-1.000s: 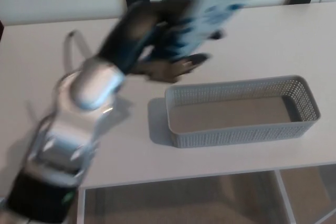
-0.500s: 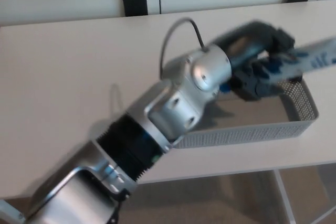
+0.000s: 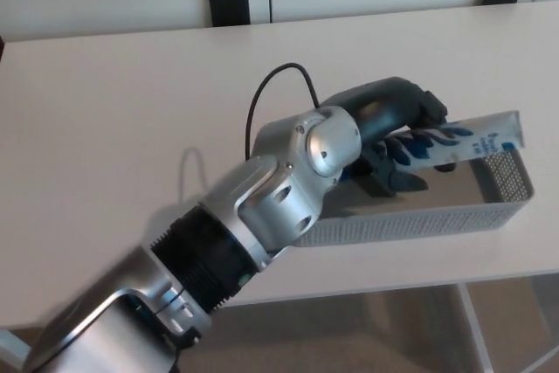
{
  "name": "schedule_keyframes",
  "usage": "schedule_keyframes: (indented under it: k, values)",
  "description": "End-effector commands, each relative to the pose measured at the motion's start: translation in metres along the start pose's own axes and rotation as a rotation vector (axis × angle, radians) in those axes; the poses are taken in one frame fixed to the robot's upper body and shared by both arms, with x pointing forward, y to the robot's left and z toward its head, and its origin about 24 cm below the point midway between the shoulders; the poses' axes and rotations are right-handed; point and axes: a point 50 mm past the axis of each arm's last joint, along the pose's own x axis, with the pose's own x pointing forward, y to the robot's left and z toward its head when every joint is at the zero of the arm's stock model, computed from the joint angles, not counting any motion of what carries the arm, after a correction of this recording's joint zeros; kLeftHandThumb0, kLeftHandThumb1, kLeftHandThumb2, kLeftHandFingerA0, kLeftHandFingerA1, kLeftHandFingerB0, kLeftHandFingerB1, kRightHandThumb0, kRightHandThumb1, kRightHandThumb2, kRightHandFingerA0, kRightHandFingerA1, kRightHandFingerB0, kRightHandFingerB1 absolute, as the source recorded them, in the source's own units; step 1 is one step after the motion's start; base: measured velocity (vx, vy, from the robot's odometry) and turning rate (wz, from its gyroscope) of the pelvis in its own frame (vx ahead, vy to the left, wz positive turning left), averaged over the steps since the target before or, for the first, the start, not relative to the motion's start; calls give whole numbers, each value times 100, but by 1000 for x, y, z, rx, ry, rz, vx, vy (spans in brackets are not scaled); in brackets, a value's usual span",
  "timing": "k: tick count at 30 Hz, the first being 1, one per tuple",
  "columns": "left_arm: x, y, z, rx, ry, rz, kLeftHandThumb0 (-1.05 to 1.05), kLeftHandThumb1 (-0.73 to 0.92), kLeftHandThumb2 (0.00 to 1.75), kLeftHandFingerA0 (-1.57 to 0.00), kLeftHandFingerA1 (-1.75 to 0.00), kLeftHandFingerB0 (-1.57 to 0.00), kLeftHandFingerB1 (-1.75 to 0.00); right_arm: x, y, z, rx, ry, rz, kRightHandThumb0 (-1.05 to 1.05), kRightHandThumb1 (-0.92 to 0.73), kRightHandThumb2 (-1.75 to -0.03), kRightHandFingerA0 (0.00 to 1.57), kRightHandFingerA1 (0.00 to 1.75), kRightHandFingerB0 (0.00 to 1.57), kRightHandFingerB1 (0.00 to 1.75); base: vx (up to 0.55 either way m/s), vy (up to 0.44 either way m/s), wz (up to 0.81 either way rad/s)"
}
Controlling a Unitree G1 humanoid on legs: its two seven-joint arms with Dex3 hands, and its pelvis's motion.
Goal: The robot walks towards a table in front, picks a shampoo with left hand and puts it in a small grey container
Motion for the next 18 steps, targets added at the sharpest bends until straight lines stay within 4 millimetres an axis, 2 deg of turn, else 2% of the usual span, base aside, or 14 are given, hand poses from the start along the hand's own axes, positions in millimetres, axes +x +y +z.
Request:
schedule_keyframes:
  k: [1,3,4,5,6,9,10,12,18]
  values:
    - [-4,4,-10,38,25,27,-28,71,61,-103,-81,-62,-48,-1,-1,-3,-11,19,5,-32,-72,-61,60,43,49,38,0,0,0]
    - [-4,4,-10,38,25,27,-28,71,61,-103,-81,-62,-48,-1,-1,-3,-11,19,5,-32,-72,-61,60,43,49,38,0,0,0]
    - [-6,3,-11,87,27,64,-32,73,62,-68,-99,-37,-34,0,0,-3,-21,18,10,-31,-73,-62,61,43,49,38,0,0,0]
    - [-8,0,-12,159,24,119,-32,73,62,-68,-99,-37,-34,0,1,-2,-37,16,16,-31,-73,-62,61,43,49,38,0,0,0]
    - [-9,0,-13,236,29,124,-43,72,63,-22,-38,-15,-27,0,1,-2,-44,19,16,-32,-74,-62,60,42,48,38,0,0,0]
    - [-10,-1,-13,249,30,127,-43,72,63,-22,-38,-15,-27,0,2,-2,-46,20,16,-32,-74,-62,60,42,48,38,0,0,0]
    - [-11,-2,-16,268,29,137,-87,52,87,0,0,0,0,0,2,-2,-48,19,20,-31,-75,-62,60,42,47,37,0,0,0]
    - [-12,-3,-22,307,30,150,-89,52,89,0,0,0,0,0,1,-1,-51,18,23,-32,-75,-63,60,42,48,38,0,0,0]
    - [-13,1,-22,295,42,147,-93,49,91,0,0,0,-1,0,0,1,-31,9,31,-31,-75,-62,58,42,48,38,0,0,0]
